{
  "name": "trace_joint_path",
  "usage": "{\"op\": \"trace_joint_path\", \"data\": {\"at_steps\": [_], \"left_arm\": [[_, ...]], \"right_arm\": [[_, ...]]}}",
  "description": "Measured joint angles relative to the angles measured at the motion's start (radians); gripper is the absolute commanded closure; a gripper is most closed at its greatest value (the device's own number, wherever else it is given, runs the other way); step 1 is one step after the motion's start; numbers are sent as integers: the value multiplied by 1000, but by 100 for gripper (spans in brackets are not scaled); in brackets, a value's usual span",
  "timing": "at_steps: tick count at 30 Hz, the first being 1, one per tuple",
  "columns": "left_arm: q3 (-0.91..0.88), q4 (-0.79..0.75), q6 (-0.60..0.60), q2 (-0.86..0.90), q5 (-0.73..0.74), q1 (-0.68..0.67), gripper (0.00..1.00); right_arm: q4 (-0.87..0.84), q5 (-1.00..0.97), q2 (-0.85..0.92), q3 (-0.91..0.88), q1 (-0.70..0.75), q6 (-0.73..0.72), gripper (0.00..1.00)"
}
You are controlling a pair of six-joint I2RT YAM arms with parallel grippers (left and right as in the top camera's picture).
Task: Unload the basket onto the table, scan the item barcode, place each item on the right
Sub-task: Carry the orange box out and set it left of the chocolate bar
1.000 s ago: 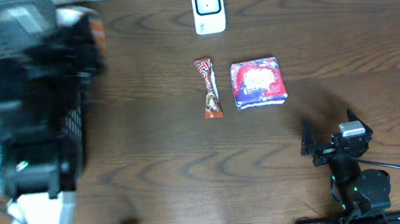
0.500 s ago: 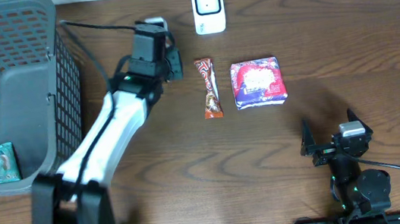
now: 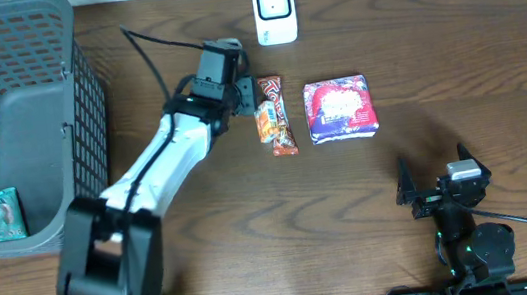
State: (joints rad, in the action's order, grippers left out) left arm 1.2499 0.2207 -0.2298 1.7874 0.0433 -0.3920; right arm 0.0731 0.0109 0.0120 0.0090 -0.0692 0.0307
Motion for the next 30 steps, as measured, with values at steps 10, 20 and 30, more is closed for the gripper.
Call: {"op": "trace_joint_path", "data": {"at_steps": [10, 20, 30], "left_arm": [[78, -109, 2, -446, -6, 240, 43], [97, 131, 83, -484, -220, 638, 38], [85, 277, 218, -334, -367, 843, 37]], "right_arm": [[0, 0, 0, 0, 0, 0, 1], [0, 0, 0, 0, 0, 0, 1], [0, 0, 0, 0, 0, 0, 1]]}}
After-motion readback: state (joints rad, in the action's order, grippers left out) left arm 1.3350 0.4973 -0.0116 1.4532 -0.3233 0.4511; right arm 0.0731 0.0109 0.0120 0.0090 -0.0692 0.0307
